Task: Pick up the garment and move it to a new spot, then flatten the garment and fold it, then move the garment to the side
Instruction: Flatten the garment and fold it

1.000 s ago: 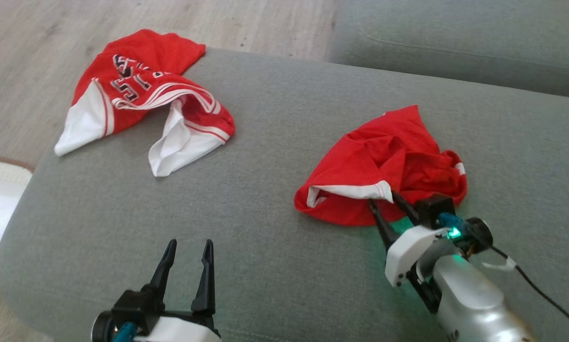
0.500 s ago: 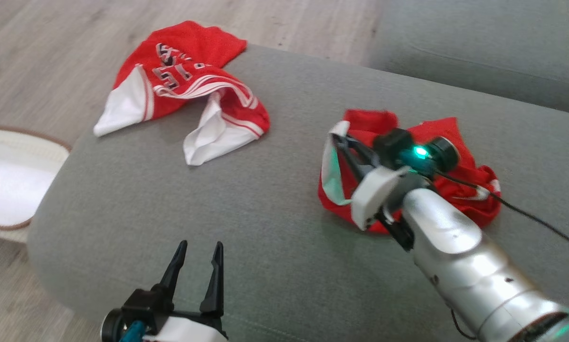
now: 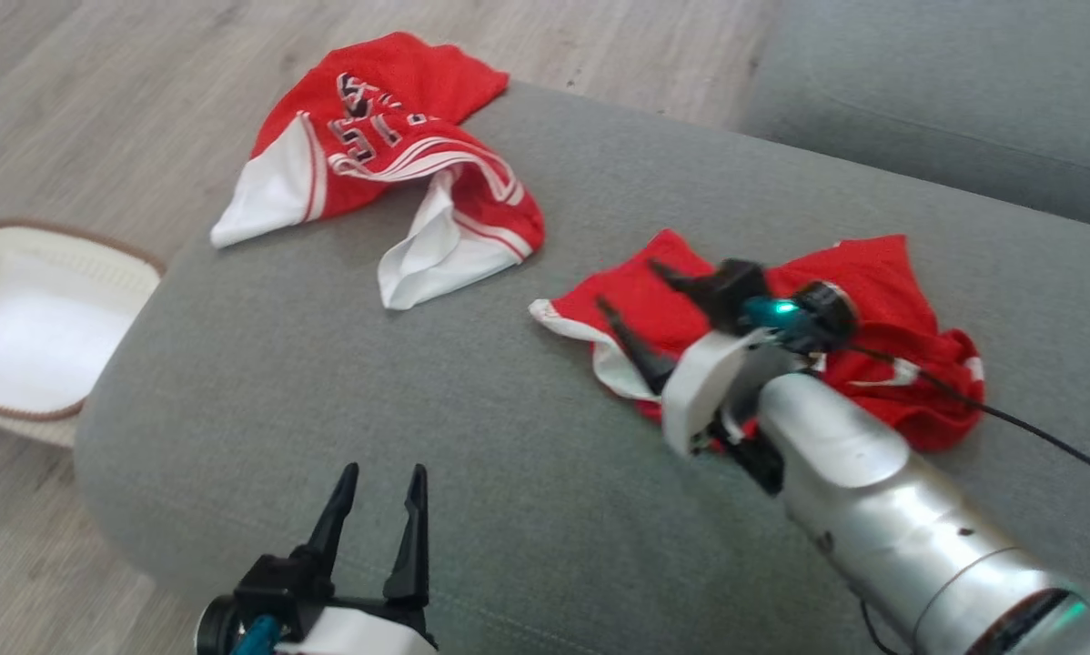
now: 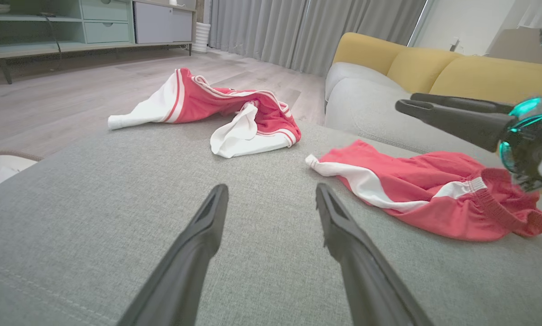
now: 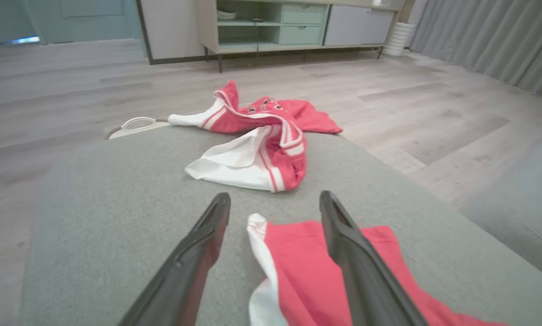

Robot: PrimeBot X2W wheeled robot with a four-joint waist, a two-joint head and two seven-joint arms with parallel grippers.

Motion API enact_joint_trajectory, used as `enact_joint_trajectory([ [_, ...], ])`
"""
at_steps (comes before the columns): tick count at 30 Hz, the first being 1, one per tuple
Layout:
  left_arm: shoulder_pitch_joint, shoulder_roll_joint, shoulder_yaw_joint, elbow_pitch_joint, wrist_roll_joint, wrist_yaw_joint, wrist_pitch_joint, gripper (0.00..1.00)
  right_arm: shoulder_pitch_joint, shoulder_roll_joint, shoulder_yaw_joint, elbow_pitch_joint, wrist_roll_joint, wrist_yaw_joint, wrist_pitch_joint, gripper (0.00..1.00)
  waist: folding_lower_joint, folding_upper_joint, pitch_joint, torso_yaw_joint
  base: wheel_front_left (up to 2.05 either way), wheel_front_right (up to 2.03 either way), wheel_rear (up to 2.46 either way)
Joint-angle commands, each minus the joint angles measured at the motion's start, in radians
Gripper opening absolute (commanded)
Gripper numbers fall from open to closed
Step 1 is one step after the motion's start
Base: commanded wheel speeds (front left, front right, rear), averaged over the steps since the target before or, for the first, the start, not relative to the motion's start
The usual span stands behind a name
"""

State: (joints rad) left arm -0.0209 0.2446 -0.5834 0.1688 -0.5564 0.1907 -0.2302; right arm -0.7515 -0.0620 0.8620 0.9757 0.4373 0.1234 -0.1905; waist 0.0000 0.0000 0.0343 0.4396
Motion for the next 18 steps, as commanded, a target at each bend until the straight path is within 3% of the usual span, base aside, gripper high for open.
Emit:
enact_joint_trajectory([
  [1,-0.03,0.01,0.043,-0.03,-0.007,0.01,-0.014,1.0,-0.033,0.012,-0.041,0.01,0.001,0.007,-0.029,1.0,0.0,0.0,-0.012,-0.026,0.0,0.0,0.0],
  [10,-0.011,0.015,0.049,-0.049,-0.008,0.019,-0.019,1.0,0.008,0.003,-0.251,0.199,-0.088,0.007,-0.066,1.0,0.0,0.0,-0.008,-0.102,0.0,0.0,0.0],
  [18,-0.024,0.012,0.046,-0.046,-0.006,0.015,-0.021,1.0,0.043,0.003,-0.378,0.285,-0.16,0.007,-0.07,1.0,0.0,0.0,0.022,-0.088,0.0,0.0,0.0],
])
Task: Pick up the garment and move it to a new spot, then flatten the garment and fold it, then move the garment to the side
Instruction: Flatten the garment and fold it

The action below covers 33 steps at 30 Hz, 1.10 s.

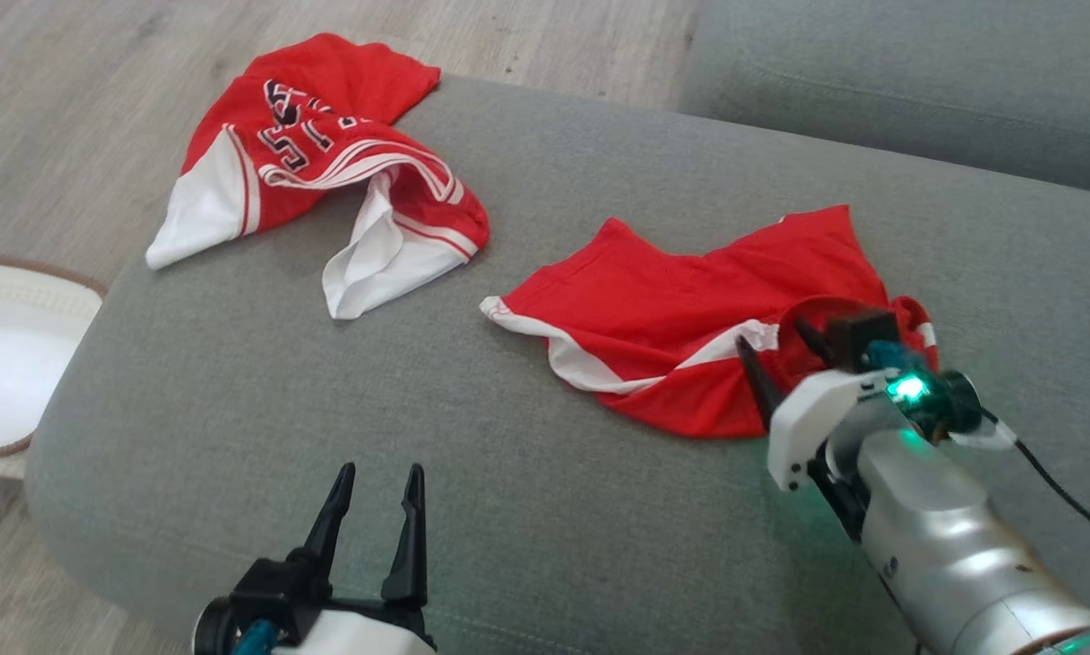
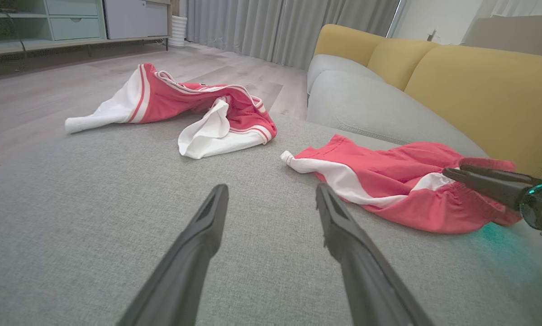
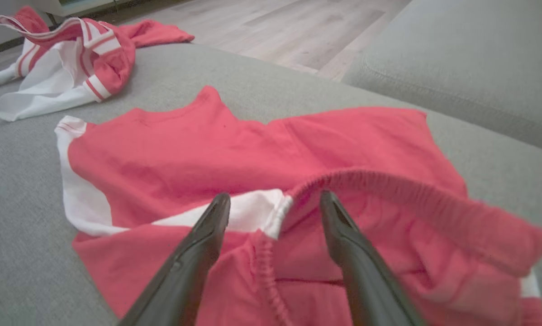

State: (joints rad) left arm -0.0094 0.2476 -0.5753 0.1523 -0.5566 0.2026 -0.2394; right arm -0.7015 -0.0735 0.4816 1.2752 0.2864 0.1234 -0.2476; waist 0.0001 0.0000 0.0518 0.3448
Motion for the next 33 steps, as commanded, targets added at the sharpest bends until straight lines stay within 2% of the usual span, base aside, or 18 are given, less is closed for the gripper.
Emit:
enact_joint_trajectory([
  [1,-0.036,0.009,0.038,-0.03,-0.006,0.003,-0.012,1.0,-0.007,0.014,0.002,-0.015,-0.009,0.007,-0.013,1.0,-0.0001,0.0,0.005,0.007,0.0,0.0,0.0],
  [4,-0.039,0.01,0.042,-0.028,-0.007,0.004,-0.013,1.0,0.005,0.017,-0.037,0.0,-0.024,0.007,-0.001,1.0,-0.0001,0.0,0.01,0.017,0.0,0.0,0.0],
  [6,-0.039,0.012,0.045,-0.027,-0.007,0.004,-0.014,1.0,0.009,0.019,-0.047,0.004,-0.036,0.007,0.007,0.45,-0.0001,0.0,0.012,0.019,0.0,0.0,0.0],
  [8,-0.038,0.013,0.048,-0.026,-0.008,0.005,-0.014,1.0,0.009,0.021,-0.053,0.003,-0.042,0.007,0.006,0.22,-0.0001,0.0,0.011,0.016,0.0,0.0,0.0],
  [9,-0.036,0.014,0.05,-0.026,-0.009,0.007,-0.014,1.0,0.009,0.022,-0.055,-0.003,-0.043,0.007,0.003,0.01,-0.0001,0.0,0.008,0.011,0.0,0.0,0.0],
  [18,-0.019,0.024,0.05,-0.028,-0.011,0.013,-0.013,1.0,0.131,0.023,-0.018,-0.188,0.086,0.007,-0.005,0.0,-0.0001,0.0,-0.045,-0.084,0.0,0.0,0.0],
  [22,-0.01,0.029,0.047,-0.037,-0.011,0.018,-0.008,1.0,0.188,0.01,-0.067,-0.212,0.075,0.007,-0.01,0.0,-0.0001,0.0,-0.055,-0.134,0.0,0.0,0.0],
  [27,-0.005,0.036,0.042,-0.05,-0.01,0.024,0.001,1.0,0.268,-0.053,-0.166,-0.256,0.05,0.007,-0.013,0.0,-0.0001,0.0,-0.058,-0.183,0.0,0.0,0.0],
  [33,-0.006,0.042,0.038,-0.057,-0.01,0.026,0.007,1.0,0.325,-0.086,-0.247,-0.294,0.023,0.007,-0.012,0.0,-0.0001,0.0,-0.056,-0.208,0.0,0.0,0.0],
])
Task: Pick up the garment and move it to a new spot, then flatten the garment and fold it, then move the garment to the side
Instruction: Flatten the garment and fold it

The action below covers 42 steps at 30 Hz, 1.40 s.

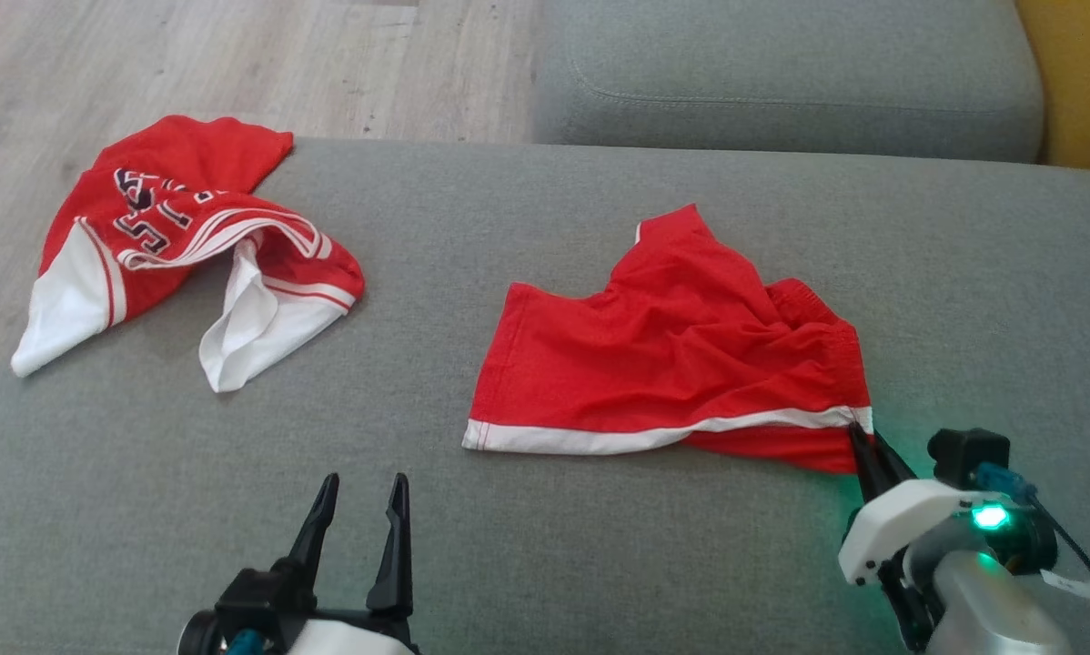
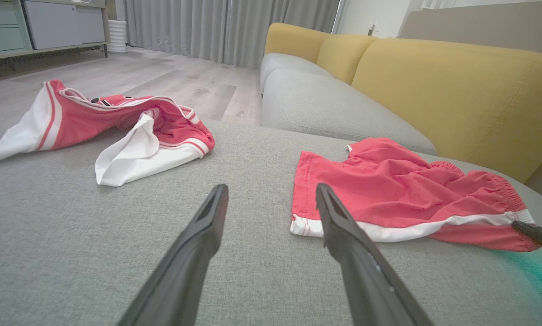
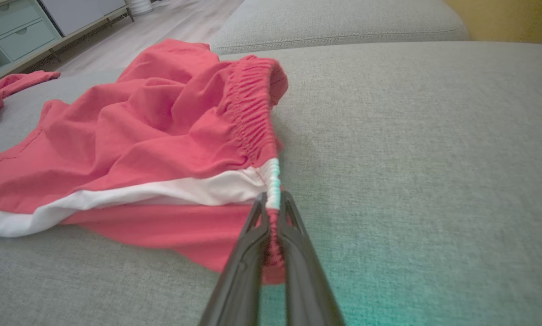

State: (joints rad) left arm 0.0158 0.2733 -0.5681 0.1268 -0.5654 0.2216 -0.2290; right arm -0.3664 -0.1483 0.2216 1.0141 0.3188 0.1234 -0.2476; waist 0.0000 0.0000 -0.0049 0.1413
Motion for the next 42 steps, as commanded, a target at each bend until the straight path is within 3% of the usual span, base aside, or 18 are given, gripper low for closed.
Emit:
enact_joint_trajectory([
  [1,-0.031,0.017,0.03,-0.032,-0.002,0.007,-0.002,1.0,-0.001,-0.012,0.006,-0.041,-0.015,0.007,-0.01,0.0,0.0,0.0,0.0,-0.008,0.0,0.0,0.0],
  [5,-0.029,0.017,0.027,-0.031,-0.003,0.009,-0.001,1.0,0.035,-0.004,-0.024,-0.081,-0.031,0.007,-0.003,0.0,0.0,0.0,-0.004,-0.025,0.0,0.0,0.0],
  [6,-0.03,0.015,0.025,-0.03,-0.004,0.008,-0.001,1.0,0.043,-0.002,-0.036,-0.093,-0.037,0.007,-0.004,0.16,0.0,0.0,-0.006,-0.029,0.0,0.0,0.0],
  [7,-0.031,0.014,0.024,-0.027,-0.005,0.006,-0.002,1.0,0.051,0.0,-0.047,-0.107,-0.046,0.007,-0.005,0.45,0.0,0.0,-0.008,-0.033,0.0,0.0,0.0],
  [8,-0.033,0.012,0.022,-0.023,-0.006,0.004,-0.002,1.0,0.059,0.002,-0.059,-0.123,-0.058,0.007,-0.006,0.98,0.0,0.0,-0.01,-0.037,0.0,0.0,0.0],
  [13,-0.049,0.004,0.02,0.003,-0.009,-0.006,-0.006,1.0,0.098,0.024,-0.115,-0.21,-0.088,0.007,-0.011,1.0,0.0,0.0,-0.026,-0.053,0.0,0.0,0.0],
  [25,-0.072,-0.022,0.042,0.094,-0.024,-0.033,-0.023,1.0,0.262,0.087,-0.238,-0.547,-0.217,0.007,0.008,1.0,0.0,0.0,-0.093,-0.076,0.0,0.0,0.0],
  [33,-0.035,-0.036,0.059,0.116,-0.024,-0.049,-0.03,1.0,0.372,0.098,-0.224,-0.672,-0.194,0.007,0.046,1.0,0.0,0.0,-0.124,-0.077,0.0,0.0,0.0],
  [42,-0.004,-0.034,0.088,0.112,-0.014,-0.053,-0.032,1.0,0.413,0.098,-0.193,-0.722,-0.193,0.007,0.079,1.0,0.0,0.0,-0.135,-0.075,0.0,0.0,0.0],
])
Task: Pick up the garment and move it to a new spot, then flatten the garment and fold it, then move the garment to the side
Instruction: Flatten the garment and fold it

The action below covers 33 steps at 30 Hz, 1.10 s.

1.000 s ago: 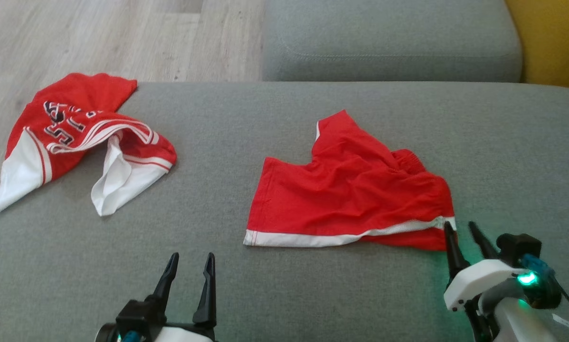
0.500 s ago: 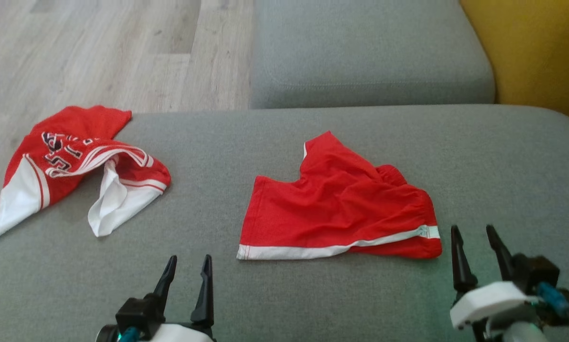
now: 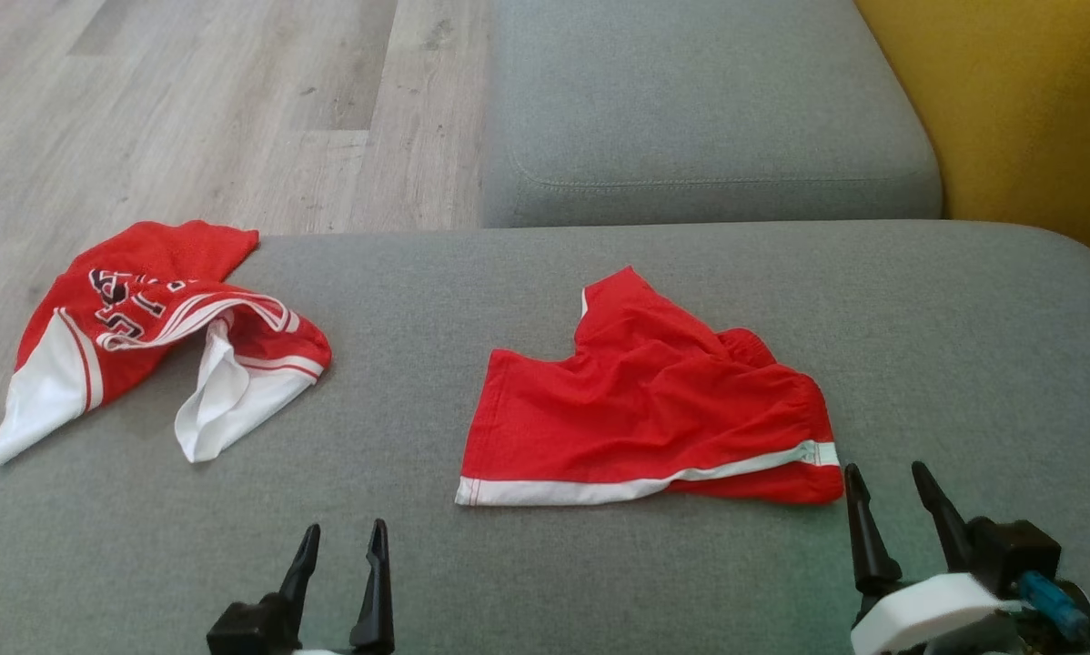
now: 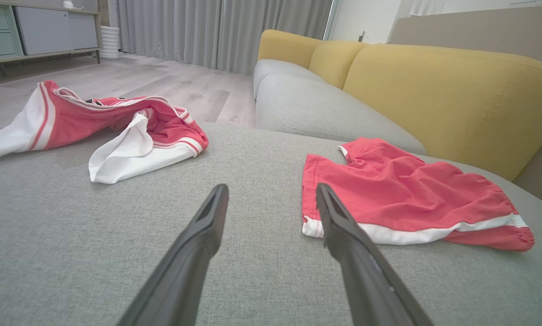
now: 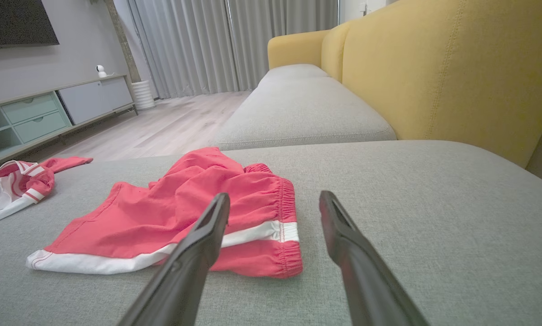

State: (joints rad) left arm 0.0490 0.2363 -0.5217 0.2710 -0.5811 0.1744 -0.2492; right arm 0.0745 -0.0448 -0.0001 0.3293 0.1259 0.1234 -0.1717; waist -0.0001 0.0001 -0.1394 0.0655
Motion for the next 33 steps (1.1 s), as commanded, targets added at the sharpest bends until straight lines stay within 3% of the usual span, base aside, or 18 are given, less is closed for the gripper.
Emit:
enact_joint_trajectory([
  [1,-0.036,0.003,0.043,-0.033,0.004,-0.006,-0.012,1.0,-0.026,-0.006,0.029,-0.041,0.0,0.007,0.005,1.0,0.0001,-0.0001,-0.001,0.002,0.0,0.0,0.0],
  [14,-0.076,0.014,0.025,-0.028,0.048,-0.013,-0.003,1.0,-0.024,-0.006,0.029,-0.066,-0.015,0.007,0.029,1.0,0.0001,-0.0001,0.028,-0.003,0.0,0.0,0.0],
  [22,-0.217,-0.025,-0.055,0.077,0.055,-0.085,0.113,1.0,-0.05,-0.006,0.045,-0.08,-0.025,0.007,0.043,1.0,0.0001,-0.0001,0.09,-0.035,0.0,0.0,0.0],
  [33,-0.367,-0.091,-0.067,0.352,0.011,-0.162,0.158,1.0,-0.09,-0.005,0.066,-0.097,-0.041,0.007,0.059,1.0,0.0001,-0.0001,0.176,-0.112,0.0,0.0,0.0],
])
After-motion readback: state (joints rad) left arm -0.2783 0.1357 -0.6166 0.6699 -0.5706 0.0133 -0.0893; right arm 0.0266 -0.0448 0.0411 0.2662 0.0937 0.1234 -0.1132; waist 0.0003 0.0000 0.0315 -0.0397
